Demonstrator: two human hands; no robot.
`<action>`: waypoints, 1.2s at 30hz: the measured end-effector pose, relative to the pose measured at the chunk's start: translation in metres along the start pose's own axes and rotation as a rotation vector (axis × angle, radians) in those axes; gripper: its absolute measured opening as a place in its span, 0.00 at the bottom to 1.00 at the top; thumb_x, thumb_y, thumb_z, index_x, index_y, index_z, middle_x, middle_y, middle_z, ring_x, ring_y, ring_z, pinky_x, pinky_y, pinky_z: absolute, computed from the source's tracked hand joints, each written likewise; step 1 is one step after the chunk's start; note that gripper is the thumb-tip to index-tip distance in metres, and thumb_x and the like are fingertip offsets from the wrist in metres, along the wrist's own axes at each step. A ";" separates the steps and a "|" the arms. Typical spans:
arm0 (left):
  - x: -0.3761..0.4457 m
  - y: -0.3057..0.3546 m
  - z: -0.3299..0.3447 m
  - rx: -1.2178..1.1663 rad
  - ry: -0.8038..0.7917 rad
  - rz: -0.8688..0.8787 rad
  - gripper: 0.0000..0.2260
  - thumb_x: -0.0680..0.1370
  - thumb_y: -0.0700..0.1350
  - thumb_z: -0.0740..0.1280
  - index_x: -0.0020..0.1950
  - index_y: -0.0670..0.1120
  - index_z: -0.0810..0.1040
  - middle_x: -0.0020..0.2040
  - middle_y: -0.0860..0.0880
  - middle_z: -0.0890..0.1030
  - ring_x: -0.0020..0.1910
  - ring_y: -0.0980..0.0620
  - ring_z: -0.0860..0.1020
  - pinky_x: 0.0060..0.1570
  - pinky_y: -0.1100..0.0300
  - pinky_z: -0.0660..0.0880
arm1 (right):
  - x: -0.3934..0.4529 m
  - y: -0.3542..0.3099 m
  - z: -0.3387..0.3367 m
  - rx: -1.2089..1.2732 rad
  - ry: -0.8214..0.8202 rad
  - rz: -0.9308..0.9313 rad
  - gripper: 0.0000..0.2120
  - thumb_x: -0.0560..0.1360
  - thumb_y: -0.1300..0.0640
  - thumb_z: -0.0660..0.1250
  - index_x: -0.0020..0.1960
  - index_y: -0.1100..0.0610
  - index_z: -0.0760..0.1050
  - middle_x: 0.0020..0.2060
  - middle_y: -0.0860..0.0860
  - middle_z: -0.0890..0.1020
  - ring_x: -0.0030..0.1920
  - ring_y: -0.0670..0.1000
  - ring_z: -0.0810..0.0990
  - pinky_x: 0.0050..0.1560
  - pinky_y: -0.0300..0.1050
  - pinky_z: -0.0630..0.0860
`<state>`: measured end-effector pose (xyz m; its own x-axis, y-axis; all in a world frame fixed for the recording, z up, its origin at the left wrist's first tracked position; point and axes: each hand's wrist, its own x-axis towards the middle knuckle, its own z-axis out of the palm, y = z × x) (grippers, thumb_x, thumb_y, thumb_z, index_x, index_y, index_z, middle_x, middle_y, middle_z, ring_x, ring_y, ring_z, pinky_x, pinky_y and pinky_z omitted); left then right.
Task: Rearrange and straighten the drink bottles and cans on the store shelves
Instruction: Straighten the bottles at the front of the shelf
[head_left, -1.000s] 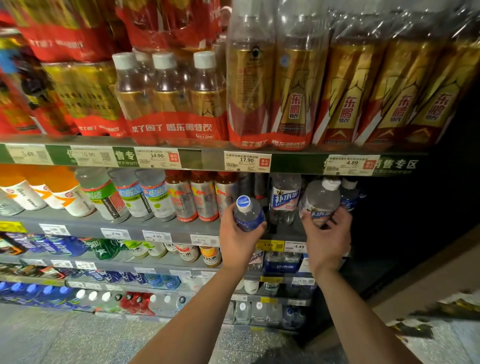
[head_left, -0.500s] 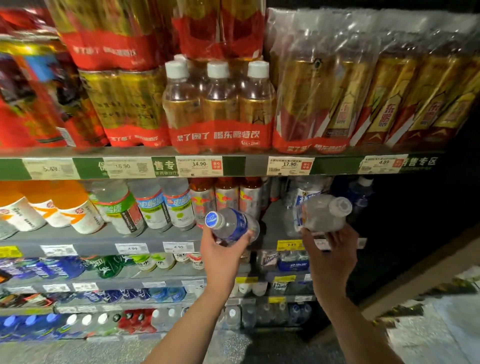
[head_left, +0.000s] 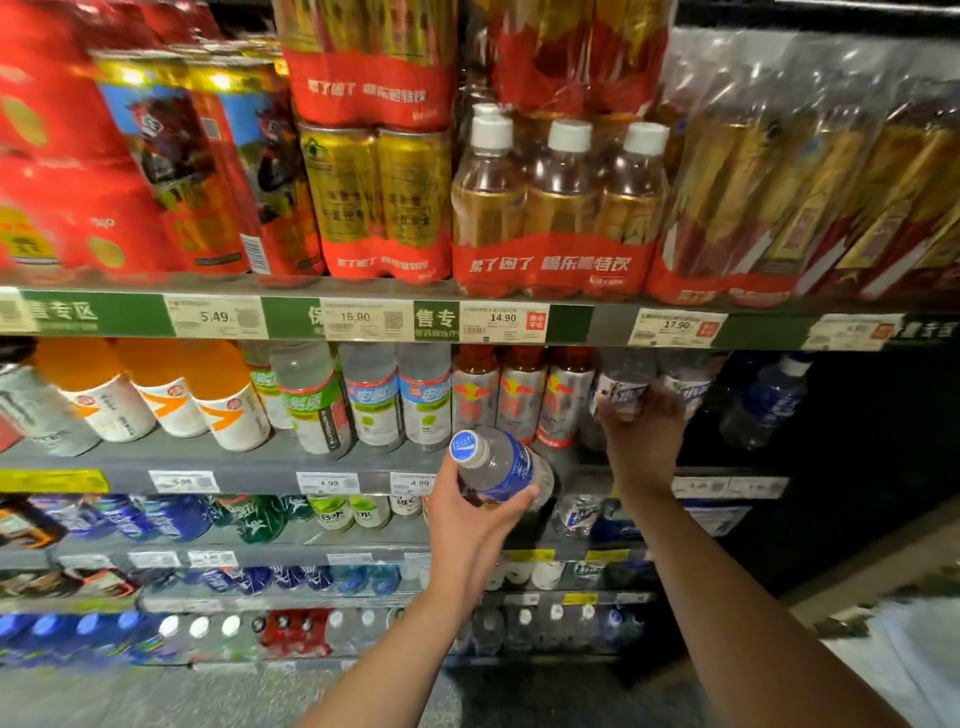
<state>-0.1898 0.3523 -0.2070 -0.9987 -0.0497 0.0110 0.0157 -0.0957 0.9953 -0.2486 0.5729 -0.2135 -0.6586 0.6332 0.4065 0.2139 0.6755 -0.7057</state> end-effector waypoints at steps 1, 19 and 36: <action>0.000 0.000 0.003 0.011 -0.021 -0.001 0.26 0.63 0.40 0.83 0.57 0.50 0.78 0.51 0.51 0.85 0.51 0.52 0.83 0.50 0.62 0.80 | -0.002 -0.003 -0.001 -0.030 0.007 -0.010 0.25 0.72 0.51 0.74 0.62 0.67 0.75 0.55 0.63 0.80 0.57 0.59 0.75 0.59 0.35 0.63; -0.027 -0.001 0.209 0.197 -0.073 0.070 0.34 0.64 0.43 0.84 0.63 0.56 0.70 0.55 0.64 0.79 0.53 0.68 0.79 0.50 0.74 0.75 | 0.033 0.126 -0.114 0.397 0.100 0.194 0.11 0.77 0.55 0.69 0.56 0.45 0.71 0.52 0.53 0.79 0.52 0.54 0.80 0.55 0.57 0.77; -0.011 -0.049 0.325 0.378 0.201 0.178 0.30 0.68 0.47 0.81 0.63 0.54 0.68 0.58 0.57 0.77 0.58 0.57 0.78 0.54 0.62 0.77 | 0.090 0.170 -0.106 0.453 -0.313 0.335 0.37 0.75 0.58 0.71 0.78 0.50 0.57 0.70 0.49 0.74 0.68 0.50 0.74 0.68 0.53 0.72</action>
<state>-0.1954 0.6810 -0.2247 -0.9524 -0.2274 0.2030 0.1301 0.2992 0.9453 -0.1950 0.7844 -0.2358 -0.8030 0.5958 -0.0184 0.1638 0.1909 -0.9678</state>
